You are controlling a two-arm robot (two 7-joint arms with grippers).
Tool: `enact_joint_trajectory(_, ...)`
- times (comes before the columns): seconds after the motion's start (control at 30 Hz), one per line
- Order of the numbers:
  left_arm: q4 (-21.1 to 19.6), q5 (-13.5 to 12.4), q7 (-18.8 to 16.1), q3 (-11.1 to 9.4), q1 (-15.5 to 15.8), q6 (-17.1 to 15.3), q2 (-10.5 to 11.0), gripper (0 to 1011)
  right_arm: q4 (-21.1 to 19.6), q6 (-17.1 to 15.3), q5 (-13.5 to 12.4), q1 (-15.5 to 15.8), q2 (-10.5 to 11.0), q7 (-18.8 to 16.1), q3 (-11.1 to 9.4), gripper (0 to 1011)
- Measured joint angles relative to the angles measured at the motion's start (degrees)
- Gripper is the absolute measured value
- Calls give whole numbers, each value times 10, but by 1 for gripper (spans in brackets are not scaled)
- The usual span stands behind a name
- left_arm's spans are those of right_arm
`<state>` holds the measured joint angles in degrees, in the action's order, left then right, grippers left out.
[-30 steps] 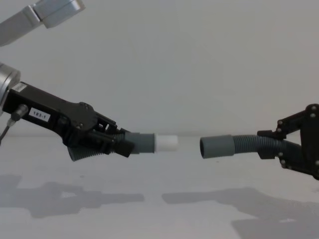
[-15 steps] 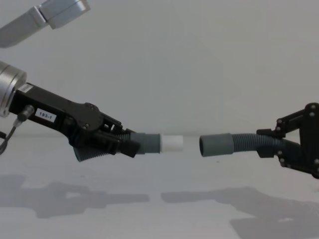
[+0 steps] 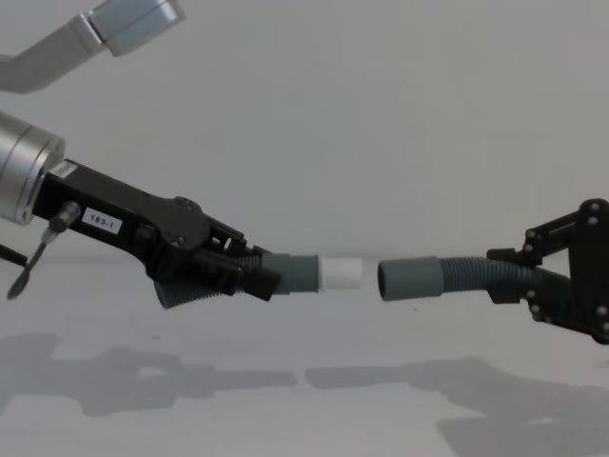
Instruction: Use both hands to pick up one end of the pipe from the table, align the ends, and insert them.
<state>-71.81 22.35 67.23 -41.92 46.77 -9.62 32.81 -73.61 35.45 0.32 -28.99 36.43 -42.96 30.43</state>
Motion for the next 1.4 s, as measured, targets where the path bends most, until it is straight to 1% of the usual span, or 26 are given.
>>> enact_joint_trajectory(0.83,20,9,1,-17,11,6,-14,327,3,3,-5,-3,0,13,10,211)
enact_joint_trajectory(1.4,26,15,1,-26,15,8,-17,327,5,4,-11,-5,3,12,15,211)
